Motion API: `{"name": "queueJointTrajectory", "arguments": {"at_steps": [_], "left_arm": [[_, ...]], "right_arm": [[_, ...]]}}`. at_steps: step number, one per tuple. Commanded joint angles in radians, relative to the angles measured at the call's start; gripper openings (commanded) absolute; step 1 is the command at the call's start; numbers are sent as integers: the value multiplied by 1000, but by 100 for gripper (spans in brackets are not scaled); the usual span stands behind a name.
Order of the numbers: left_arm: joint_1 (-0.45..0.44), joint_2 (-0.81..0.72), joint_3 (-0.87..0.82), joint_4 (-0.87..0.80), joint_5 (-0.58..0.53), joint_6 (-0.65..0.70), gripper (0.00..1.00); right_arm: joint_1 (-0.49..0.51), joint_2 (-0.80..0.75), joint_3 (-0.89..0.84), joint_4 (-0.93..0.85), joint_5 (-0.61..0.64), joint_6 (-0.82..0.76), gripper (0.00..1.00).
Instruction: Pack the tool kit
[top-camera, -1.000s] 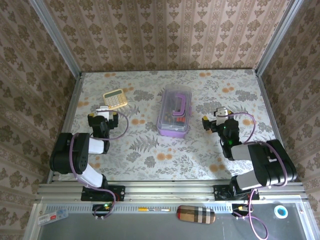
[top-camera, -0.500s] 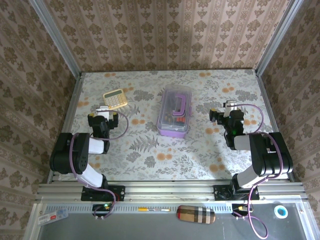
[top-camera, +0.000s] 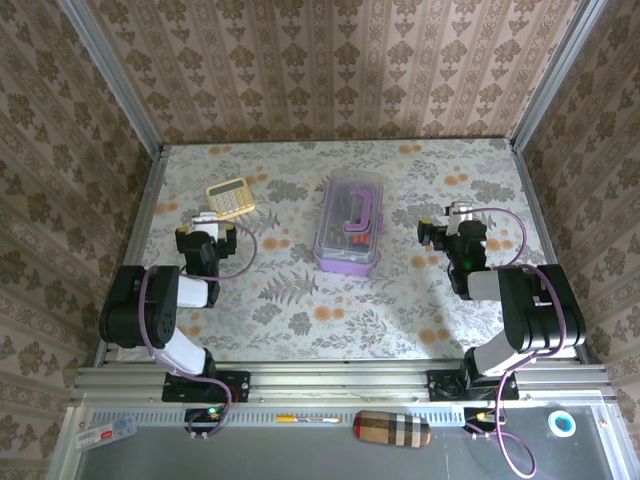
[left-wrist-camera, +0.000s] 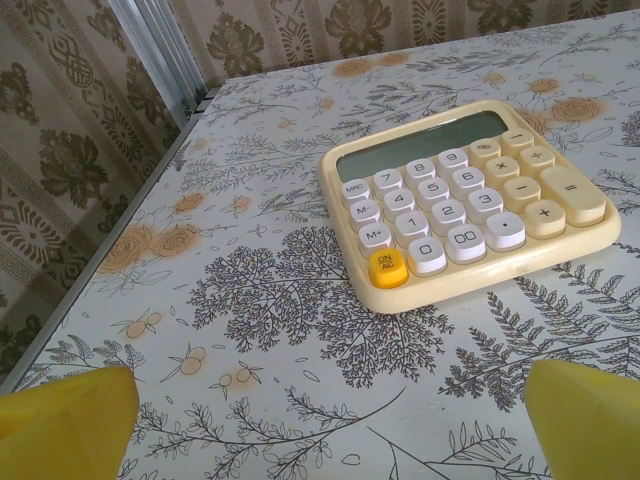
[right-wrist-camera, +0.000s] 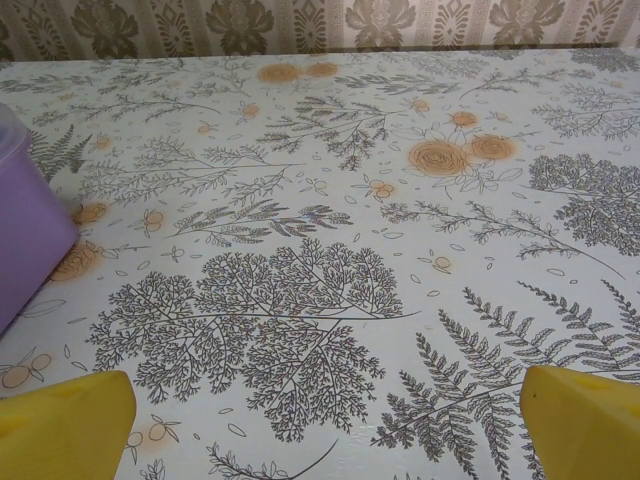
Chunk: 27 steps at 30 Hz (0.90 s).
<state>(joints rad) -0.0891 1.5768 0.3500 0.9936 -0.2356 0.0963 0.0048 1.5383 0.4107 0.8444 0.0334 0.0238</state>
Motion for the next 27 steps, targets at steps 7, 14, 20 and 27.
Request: {"name": "queueJointTrajectory", "arguments": {"at_steps": [7, 14, 20, 27], "left_arm": [[7, -13, 12, -2, -10, -29, 100], [6, -14, 12, -2, -10, -29, 100], [8, -14, 12, -3, -10, -29, 100], [6, -14, 12, -3, -10, -29, 100]], "right_arm": [[9, -9, 2, -1, 14, 4, 100], [12, -9, 2, -1, 20, 2, 100], [12, -9, 1, -1, 20, 1, 100], [18, -10, -3, 7, 33, -2, 100]]}}
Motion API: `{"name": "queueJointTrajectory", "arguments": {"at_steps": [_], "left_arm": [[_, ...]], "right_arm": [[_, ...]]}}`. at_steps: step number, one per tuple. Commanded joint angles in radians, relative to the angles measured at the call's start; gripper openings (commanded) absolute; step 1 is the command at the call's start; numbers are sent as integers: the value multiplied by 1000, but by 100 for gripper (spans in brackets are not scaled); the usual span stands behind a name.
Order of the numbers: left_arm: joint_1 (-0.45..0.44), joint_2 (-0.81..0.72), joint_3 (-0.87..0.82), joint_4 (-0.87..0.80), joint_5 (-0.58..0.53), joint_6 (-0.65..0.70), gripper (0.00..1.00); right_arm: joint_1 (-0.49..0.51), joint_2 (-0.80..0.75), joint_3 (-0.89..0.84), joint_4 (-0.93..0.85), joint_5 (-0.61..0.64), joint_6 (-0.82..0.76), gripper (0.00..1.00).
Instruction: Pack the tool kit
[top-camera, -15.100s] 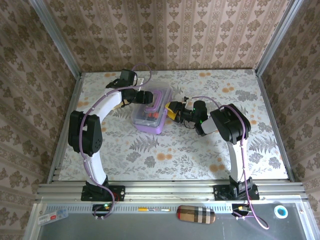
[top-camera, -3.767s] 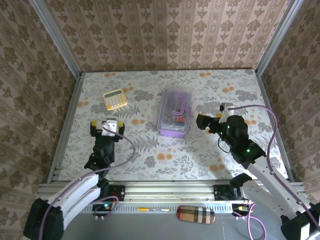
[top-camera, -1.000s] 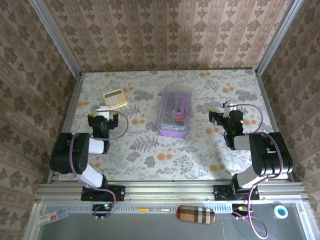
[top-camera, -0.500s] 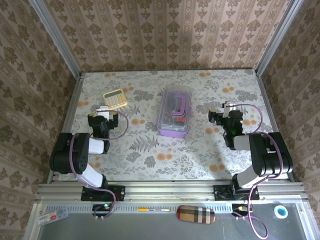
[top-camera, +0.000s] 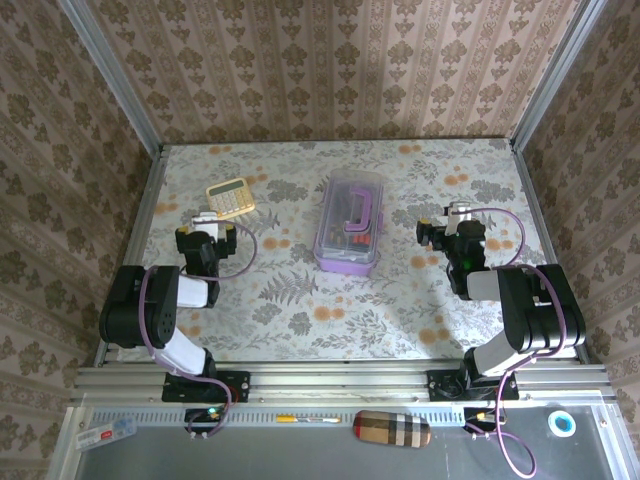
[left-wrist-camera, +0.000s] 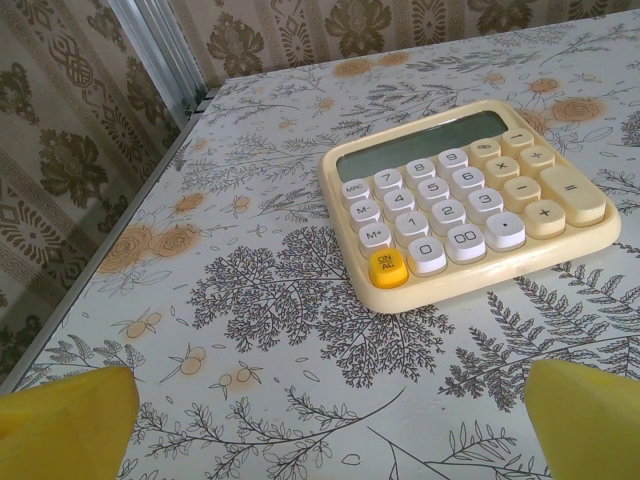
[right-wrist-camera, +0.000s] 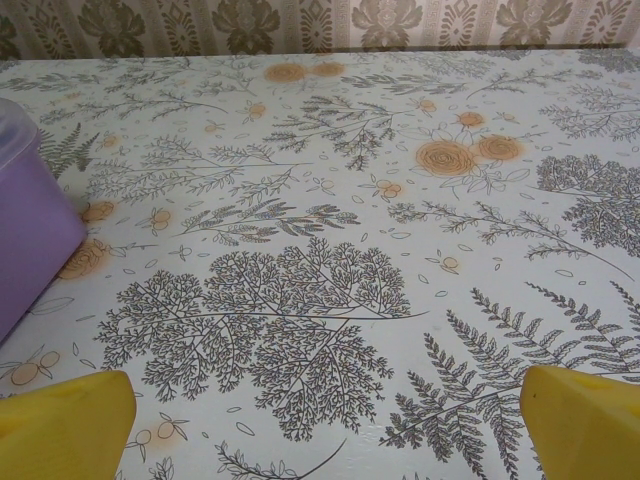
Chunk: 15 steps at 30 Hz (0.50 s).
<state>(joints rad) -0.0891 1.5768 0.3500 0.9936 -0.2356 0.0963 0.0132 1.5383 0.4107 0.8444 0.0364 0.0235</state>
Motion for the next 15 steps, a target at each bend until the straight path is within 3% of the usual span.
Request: {"name": "queueJointTrajectory", "arguments": {"at_steps": [1, 15], "left_arm": [[6, -14, 12, -1, -9, -29, 100], [7, -13, 12, -2, -9, -29, 100]], "right_arm": [[11, -10, -4, 8, 36, -2, 100], [14, -10, -3, 8, 39, -2, 100]]}}
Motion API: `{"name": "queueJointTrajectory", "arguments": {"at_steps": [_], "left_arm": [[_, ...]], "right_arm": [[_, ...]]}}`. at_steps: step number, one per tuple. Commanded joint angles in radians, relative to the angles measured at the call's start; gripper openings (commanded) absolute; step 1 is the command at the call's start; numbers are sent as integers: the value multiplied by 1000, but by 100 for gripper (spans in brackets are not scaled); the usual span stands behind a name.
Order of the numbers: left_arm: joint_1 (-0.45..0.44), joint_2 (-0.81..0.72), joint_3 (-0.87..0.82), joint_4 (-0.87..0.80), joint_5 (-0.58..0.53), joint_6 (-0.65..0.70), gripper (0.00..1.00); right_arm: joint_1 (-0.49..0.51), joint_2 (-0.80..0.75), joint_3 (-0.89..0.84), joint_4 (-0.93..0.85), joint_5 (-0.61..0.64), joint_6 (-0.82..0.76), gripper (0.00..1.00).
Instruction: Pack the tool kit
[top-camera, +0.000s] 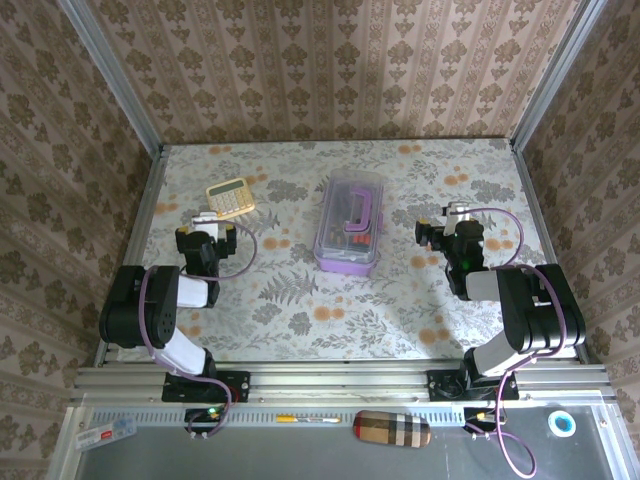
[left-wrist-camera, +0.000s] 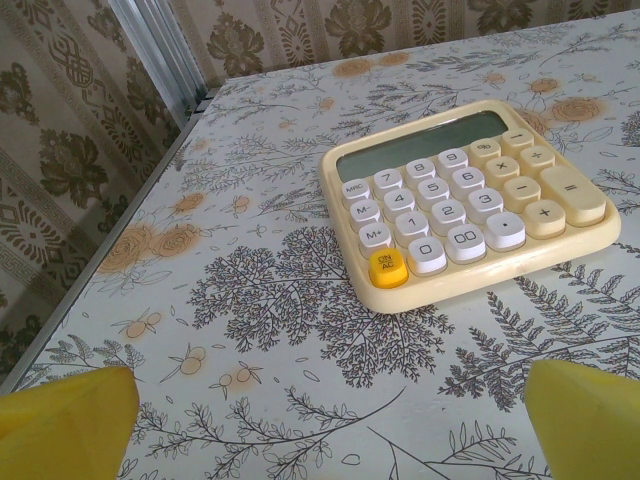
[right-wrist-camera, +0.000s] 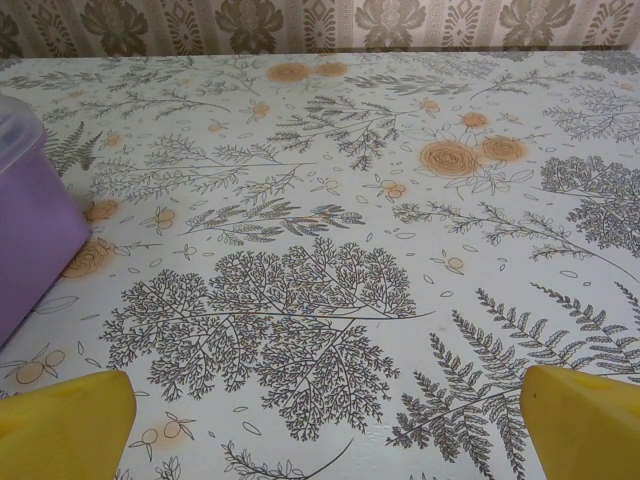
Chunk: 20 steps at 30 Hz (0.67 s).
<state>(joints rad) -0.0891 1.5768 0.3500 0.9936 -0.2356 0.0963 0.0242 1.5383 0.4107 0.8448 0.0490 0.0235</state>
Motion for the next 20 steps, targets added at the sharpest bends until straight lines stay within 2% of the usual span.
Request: {"name": "queueJointTrajectory", "arguments": {"at_steps": [1, 10, 13, 20], "left_arm": [[6, -14, 12, -4, -10, -29, 100], [9, -14, 17, -11, -6, -31, 100], [47, -19, 35, -59, 75, -54, 100], [43, -20, 25, -41, 71, -47, 100]], "right_arm": [[3, -9, -3, 8, 26, -2, 100], [2, -9, -3, 7, 23, 0, 100], [0, -9, -3, 5, 20, 0, 100], [-3, -8, 0, 4, 14, 1, 100]]}}
